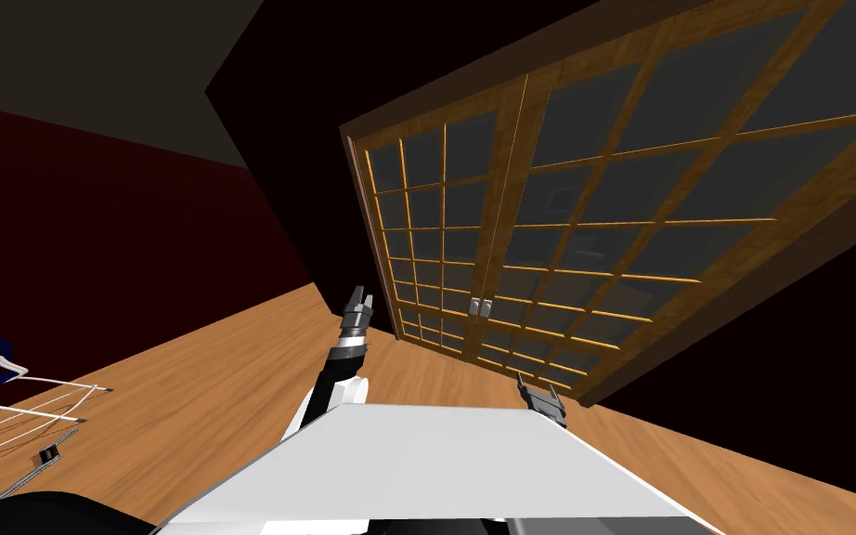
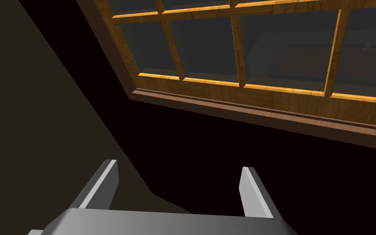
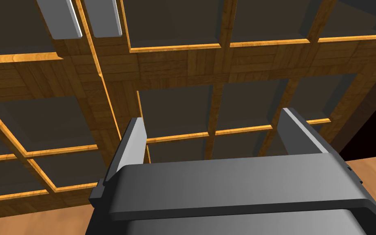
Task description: Pull the door open
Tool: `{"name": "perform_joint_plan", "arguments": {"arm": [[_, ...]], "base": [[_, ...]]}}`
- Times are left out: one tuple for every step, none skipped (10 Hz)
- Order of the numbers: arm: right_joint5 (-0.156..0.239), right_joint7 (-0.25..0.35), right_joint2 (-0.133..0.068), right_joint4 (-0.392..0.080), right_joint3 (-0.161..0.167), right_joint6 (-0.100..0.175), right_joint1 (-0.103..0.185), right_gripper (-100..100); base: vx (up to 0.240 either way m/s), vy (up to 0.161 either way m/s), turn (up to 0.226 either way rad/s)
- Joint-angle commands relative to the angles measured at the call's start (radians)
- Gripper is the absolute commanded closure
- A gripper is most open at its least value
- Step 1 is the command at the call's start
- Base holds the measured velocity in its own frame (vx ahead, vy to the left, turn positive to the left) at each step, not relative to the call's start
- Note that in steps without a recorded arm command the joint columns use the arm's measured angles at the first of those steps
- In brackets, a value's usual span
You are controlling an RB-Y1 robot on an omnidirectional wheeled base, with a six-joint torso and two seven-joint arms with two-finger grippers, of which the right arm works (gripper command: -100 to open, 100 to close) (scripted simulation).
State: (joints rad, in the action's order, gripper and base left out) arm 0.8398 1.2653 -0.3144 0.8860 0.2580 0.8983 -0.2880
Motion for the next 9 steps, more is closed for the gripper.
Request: {"name": "perform_joint_plan", "arguments": {"arm": [[0.008,0.01,-0.012,-0.028,-0.012,0.002,-0.023,-100],[0.008,0.01,-0.012,-0.028,-0.012,0.002,-0.023,-100],[0.009,0.011,-0.014,-0.031,-0.013,0.002,-0.026,-100],[0.015,0.019,-0.024,-0.051,-0.023,0.003,-0.046,-100],[0.016,0.02,-0.026,-0.053,-0.024,0.003,-0.049,-100],[0.024,0.03,-0.039,-0.077,-0.036,0.005,-0.07,-100],[0.03,0.04,-0.05,-0.096,-0.045,0.007,-0.085,-100],[0.03,0.04,-0.05,-0.096,-0.045,0.007,-0.085,-100],[0.032,0.044,-0.055,-0.104,-0.049,0.008,-0.09,-100]], "base": [[-0.111,0.013,-0.089],[-0.104,0.007,-0.052],[-0.049,0.007,-0.004],[-0.072,0.011,-0.074],[-0.083,0.016,-0.049],[-0.092,0.009,-0.06],[-0.11,-0.001,-0.059],[-0.073,-0.007,-0.029],[-0.026,-0.007,-0.006]]}}
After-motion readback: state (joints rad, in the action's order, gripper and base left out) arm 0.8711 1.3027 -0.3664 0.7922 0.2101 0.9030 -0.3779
